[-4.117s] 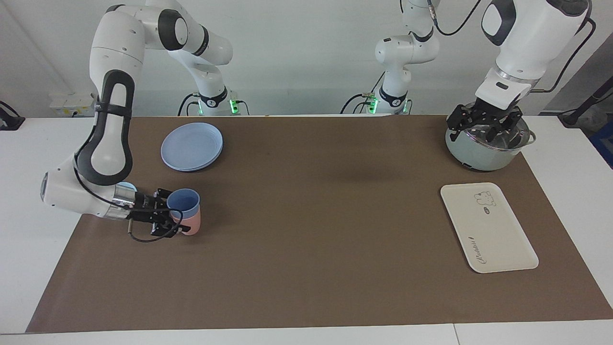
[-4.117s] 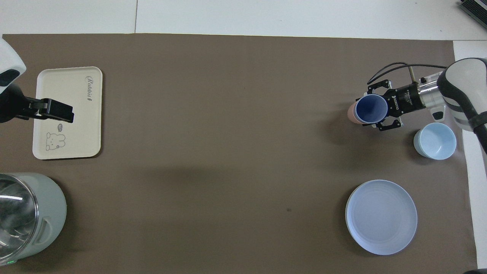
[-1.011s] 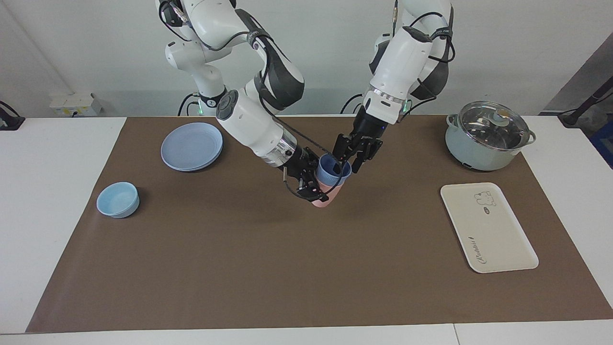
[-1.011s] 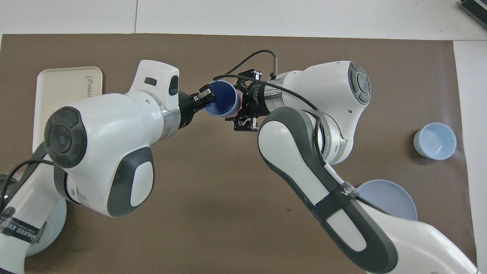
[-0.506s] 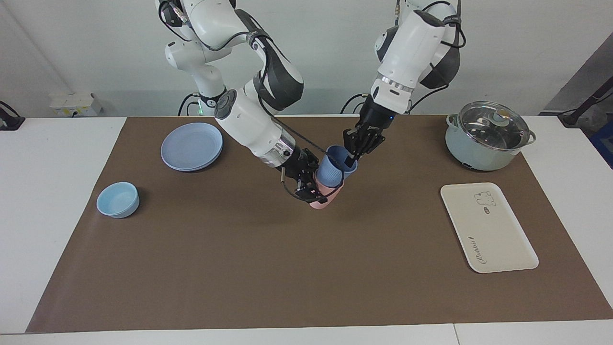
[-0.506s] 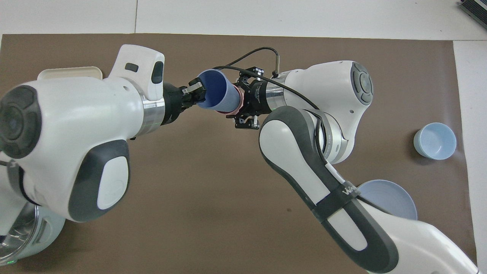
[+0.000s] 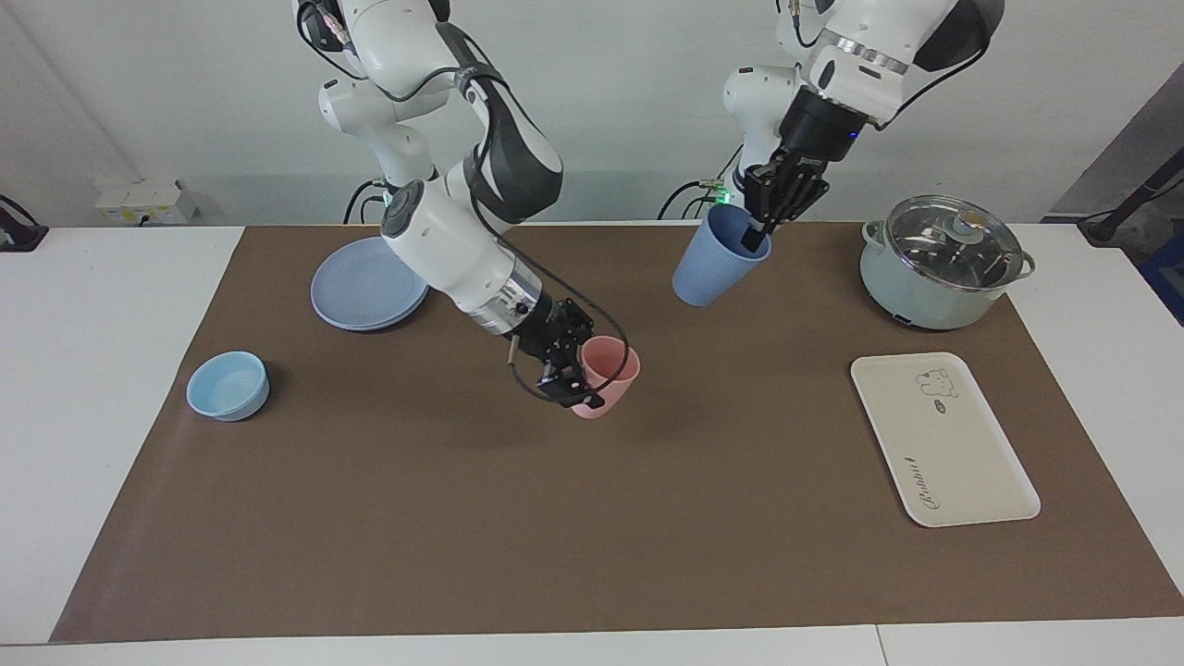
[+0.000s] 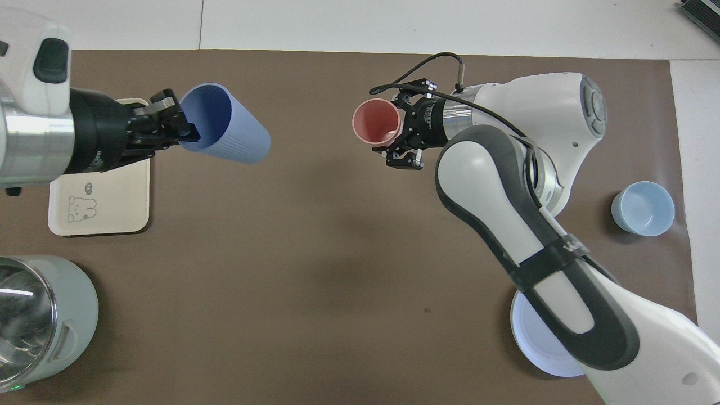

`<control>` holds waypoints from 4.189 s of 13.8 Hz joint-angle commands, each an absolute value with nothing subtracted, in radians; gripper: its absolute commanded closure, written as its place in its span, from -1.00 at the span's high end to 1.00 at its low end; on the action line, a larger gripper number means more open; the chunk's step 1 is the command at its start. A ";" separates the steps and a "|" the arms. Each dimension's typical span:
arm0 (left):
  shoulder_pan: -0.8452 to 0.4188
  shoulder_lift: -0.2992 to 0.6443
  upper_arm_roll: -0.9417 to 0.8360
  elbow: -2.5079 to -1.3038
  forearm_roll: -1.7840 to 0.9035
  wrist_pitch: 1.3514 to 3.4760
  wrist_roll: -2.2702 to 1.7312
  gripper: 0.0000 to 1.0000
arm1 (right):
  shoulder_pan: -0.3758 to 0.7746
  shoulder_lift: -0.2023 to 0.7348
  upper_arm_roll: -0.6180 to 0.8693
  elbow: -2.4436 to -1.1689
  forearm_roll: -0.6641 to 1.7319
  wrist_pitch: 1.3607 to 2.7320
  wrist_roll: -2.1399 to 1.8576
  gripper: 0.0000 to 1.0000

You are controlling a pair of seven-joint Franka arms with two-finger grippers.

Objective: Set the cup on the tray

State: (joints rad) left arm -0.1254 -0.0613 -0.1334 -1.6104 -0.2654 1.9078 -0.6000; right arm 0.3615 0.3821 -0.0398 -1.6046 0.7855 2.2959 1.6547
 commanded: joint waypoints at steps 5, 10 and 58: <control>0.197 -0.098 -0.138 -1.876 -0.276 2.055 -0.024 -1.00 | 0.105 0.289 -0.031 -1.845 0.949 2.211 1.448 -1.00; 0.356 0.122 -0.138 -1.873 -0.282 2.255 0.301 -1.00 | -0.096 0.301 -0.031 -1.888 0.991 2.100 1.205 -1.00; 0.055 -0.008 -0.135 -1.514 0.012 1.519 0.054 1.00 | 0.001 -0.015 -0.009 -1.723 0.019 1.702 0.078 0.98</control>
